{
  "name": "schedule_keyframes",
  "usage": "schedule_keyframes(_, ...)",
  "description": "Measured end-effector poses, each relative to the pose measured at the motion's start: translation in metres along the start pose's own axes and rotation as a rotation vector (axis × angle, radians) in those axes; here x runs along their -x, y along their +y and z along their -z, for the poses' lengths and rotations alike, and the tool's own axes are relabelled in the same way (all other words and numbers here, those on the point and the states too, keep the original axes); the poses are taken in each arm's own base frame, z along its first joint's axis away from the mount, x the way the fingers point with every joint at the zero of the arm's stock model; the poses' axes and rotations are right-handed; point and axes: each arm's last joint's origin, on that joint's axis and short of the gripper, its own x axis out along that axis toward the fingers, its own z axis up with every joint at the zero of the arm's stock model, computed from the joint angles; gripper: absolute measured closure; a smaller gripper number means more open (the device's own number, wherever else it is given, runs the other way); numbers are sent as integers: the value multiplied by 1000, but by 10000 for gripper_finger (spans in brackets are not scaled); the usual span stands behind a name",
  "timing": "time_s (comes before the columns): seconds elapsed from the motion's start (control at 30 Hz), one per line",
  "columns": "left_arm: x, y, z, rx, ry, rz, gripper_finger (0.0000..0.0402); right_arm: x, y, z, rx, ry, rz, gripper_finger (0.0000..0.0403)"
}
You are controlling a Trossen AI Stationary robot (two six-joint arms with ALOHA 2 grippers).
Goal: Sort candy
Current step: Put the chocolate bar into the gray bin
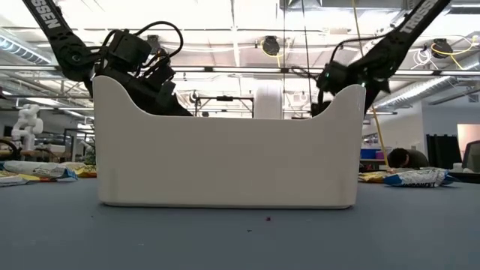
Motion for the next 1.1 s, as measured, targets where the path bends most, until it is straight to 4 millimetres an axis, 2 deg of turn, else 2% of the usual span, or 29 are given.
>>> schedule_keyframes(0.3,0,0,0,-3,-4,0,393,45,-1,-24,132,-265,47,402)
schedule_keyframes(0.47,0,0,0,4,-5,-6,393,52,-1,-28,145,-314,31,402)
schedule_keyframes(0.6,0,1,-2,22,-16,-30,393,42,0,-20,-27,-222,-23,398)
schedule_keyframes(0.7,-1,1,-4,28,-27,-32,393,27,4,-14,-150,-143,-57,379)
schedule_keyframes(0.8,-1,1,-3,19,-16,-29,393,9,9,-8,-210,-66,-71,340)
schedule_keyframes(0.9,-1,1,-2,3,-5,-28,393,-10,9,0,-256,15,14,286)
schedule_keyframes(1.0,-1,1,-2,4,-5,-27,393,-21,7,7,-270,66,105,234)
schedule_keyframes(1.1,-1,1,-2,4,-6,-24,393,-28,5,10,-296,91,108,199)
